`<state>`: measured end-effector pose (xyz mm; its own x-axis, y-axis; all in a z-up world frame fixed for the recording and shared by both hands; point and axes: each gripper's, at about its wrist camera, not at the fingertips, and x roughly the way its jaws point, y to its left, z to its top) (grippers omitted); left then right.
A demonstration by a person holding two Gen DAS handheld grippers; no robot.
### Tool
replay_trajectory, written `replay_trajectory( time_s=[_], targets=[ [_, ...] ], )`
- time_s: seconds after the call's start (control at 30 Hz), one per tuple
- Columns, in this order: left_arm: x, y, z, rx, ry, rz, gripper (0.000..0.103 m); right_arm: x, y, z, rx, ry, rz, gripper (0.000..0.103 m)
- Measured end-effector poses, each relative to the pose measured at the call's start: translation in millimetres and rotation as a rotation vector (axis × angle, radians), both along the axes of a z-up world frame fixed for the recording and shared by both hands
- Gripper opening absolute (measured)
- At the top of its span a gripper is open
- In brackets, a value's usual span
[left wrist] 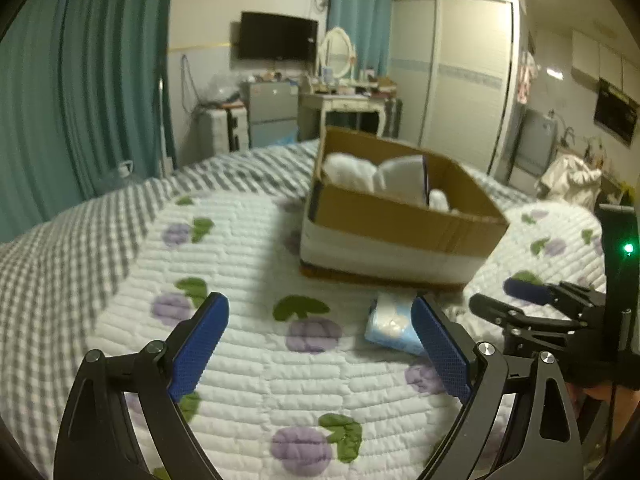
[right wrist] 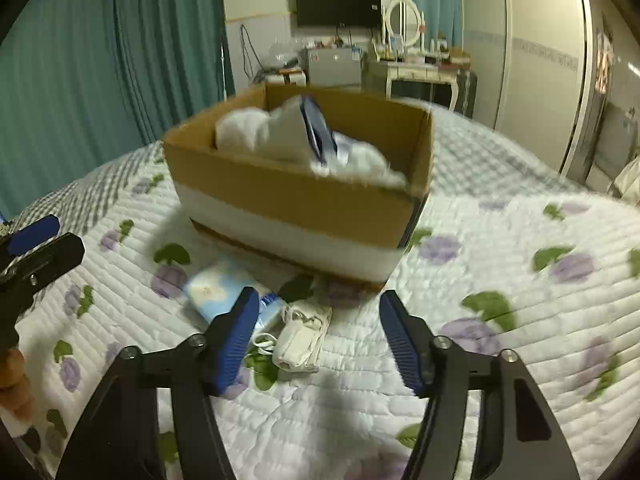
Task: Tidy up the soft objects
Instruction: 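Move both tools back toward the last items beside the box, then grasp the folded white mesh cloth with the right tool while the left tool grasps the blue floral pad pack, then carry the mesh cloth and pad pack into the box and release both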
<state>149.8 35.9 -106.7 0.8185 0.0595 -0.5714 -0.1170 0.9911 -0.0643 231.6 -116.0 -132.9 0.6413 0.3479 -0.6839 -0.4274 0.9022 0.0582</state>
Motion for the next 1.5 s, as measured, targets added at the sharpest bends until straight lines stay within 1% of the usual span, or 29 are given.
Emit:
replay_trajectory(
  time_s=[0.13,0.2,0.27,0.33,0.37,0.4,0.5,0.57,0.73,0.87,1.0,1.13,1.17,1.2,1.23,1.3,1.43,1.5],
  targets=[
    [4,-3,-17,0.004,0.033,-0.007,0.094,10,2,-29,0.004,0.063,0.001,0.057],
    [6,-5,-24,0.001,0.057,-0.016,0.094,14,4,-44,-0.009,0.102,-0.005,0.052],
    [4,-11,-26,0.013,0.068,-0.031,0.094,15,8,-52,-0.028,0.117,0.005,0.051],
    [2,-15,-26,0.029,0.065,-0.047,0.094,13,10,-52,-0.042,0.105,0.018,0.041],
    [-1,-19,-26,0.038,0.069,-0.058,0.094,11,9,-51,-0.038,0.103,0.024,0.027],
    [-2,-21,-27,0.043,0.075,-0.063,0.094,9,7,-50,-0.037,0.096,0.018,0.025],
    [-6,-30,-30,0.039,0.106,-0.089,0.094,4,-9,-44,0.029,0.094,0.001,0.024],
    [-6,-37,-31,0.032,0.122,-0.108,0.094,1,-22,-37,0.053,0.084,-0.017,0.024],
    [11,-56,-36,0.012,0.161,-0.133,0.093,0,-41,-19,0.069,0.042,-0.052,0.024],
    [35,-66,-47,-0.004,0.198,-0.139,0.093,1,-48,-14,0.067,0.027,-0.068,0.024],
    [56,-76,-58,0.033,0.231,-0.145,0.092,5,-50,-13,0.07,0.041,-0.071,0.024],
    [67,-82,-67,0.07,0.251,-0.157,0.092,6,-49,-12,0.061,0.04,-0.057,0.024],
    [69,-82,-69,0.076,0.255,-0.158,0.092,6,-48,-12,0.06,0.041,-0.053,0.024],
    [70,-82,-70,0.077,0.258,-0.16,0.087,6,-47,-12,0.062,0.041,-0.05,0.024],
    [71,-81,-71,0.079,0.261,-0.161,0.076,6,-47,-11,0.062,0.04,-0.048,0.024],
    [70,-79,-71,0.078,0.261,-0.164,0.075,4,-47,-11,0.059,0.037,-0.046,0.024],
    [54,-80,-64,0.099,0.224,-0.178,0.074,-1,-47,-9,0.061,0.036,-0.045,0.024],
    [47,-78,-59,0.093,0.209,-0.177,0.074,-4,-47,-7,0.057,0.028,-0.043,0.024]
  ],
)
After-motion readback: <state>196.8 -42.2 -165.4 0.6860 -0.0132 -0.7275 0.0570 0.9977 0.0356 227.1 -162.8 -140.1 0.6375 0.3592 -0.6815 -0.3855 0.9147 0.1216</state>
